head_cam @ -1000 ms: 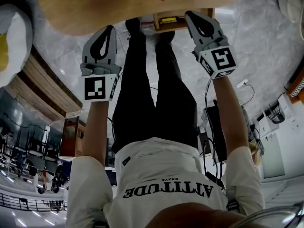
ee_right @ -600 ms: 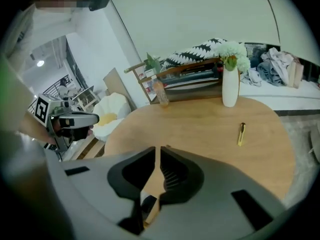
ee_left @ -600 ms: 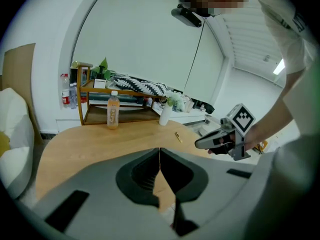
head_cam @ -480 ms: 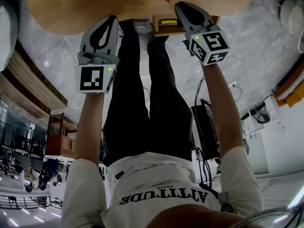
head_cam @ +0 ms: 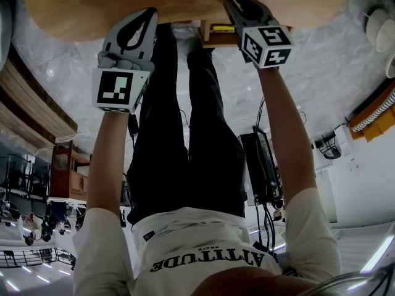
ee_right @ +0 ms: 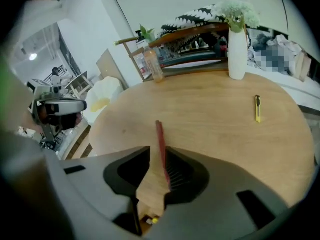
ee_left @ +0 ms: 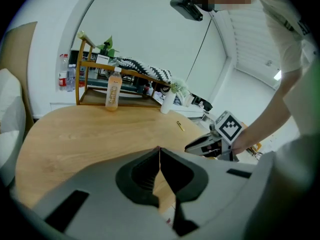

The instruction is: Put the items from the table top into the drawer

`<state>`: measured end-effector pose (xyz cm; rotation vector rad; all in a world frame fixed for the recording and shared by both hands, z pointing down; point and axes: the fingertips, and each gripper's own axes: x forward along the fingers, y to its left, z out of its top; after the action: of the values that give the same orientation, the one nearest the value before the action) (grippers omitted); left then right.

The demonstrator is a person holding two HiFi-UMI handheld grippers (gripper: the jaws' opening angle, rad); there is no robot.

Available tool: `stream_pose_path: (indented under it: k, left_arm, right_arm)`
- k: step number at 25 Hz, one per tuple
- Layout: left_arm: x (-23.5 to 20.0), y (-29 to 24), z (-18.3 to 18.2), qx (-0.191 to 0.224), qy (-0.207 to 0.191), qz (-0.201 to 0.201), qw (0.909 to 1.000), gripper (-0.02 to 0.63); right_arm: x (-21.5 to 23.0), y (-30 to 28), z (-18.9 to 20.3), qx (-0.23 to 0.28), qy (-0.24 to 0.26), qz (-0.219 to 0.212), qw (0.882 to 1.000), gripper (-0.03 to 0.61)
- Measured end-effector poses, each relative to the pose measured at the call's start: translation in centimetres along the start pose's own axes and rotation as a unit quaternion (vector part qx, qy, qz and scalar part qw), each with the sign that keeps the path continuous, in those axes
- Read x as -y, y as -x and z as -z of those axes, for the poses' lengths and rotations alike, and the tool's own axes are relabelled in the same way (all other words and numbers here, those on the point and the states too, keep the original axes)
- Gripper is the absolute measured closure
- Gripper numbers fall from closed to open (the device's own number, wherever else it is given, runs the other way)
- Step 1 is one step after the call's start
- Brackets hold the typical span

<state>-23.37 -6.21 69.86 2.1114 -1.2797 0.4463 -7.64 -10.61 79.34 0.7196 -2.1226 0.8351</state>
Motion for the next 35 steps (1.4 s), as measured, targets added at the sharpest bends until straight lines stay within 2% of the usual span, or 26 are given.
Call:
stream_pose_path:
  k: [3, 8, 11, 14, 20, 25, 30, 35]
  left_arm:
    - [-0.4, -0.3, 1.0, -0.008, 0.008, 0.005, 0.9999, 0.591]
    - [-1.1, -0.7, 2.2, -0.016, 0.01, 0.013, 0.9997, 0.591]
    - [-1.0, -1.2, 2.3, -0.022, 0.008, 0.019, 0.9995, 0.591]
    - [-0.7, -1.2, 2.1, -0.026, 0.005, 0.02, 0.9995, 0.591]
    - [-0.1, -1.4, 2.9, -0.042, 0.014, 0.021, 0.9988, 0.591]
    - [1.0, -2.0, 3.3, -0.047, 0.002, 0.022, 0.9987, 0.591]
    - [3.0, -3.4, 3.4, -0.05, -0.007, 0.031, 0.9983, 0.591]
    - [5.6, -4.7, 2.6, -0.048, -0.015, 0.043, 0.9978, 0.592]
  right_arm:
    - [0.2, -1.8, 1.2, -0.02, 0.004, 0.014, 1.0, 0.468]
    - [0.2, -4.1, 2.2, -0.048, 0.05, 0.031, 0.997, 0.468]
    - [1.1, -4.2, 2.4, -0.066, 0.079, 0.047, 0.994, 0.505]
    - [1.0, -3.9, 2.3, -0.071, 0.103, 0.046, 0.991, 0.512]
    - [1.6, -3.0, 2.2, -0.046, 0.028, 0.034, 0.998, 0.517]
    - [1.2, -1.6, 2.8, -0.035, 0.027, 0.011, 0.999, 0.517]
    - [1.0, 0.5, 4.5, -0.037, 0.046, -0.014, 0.998, 0.517]
    - [1.8, 2.9, 5.9, -0.028, 0.027, -0.018, 0.999, 0.517]
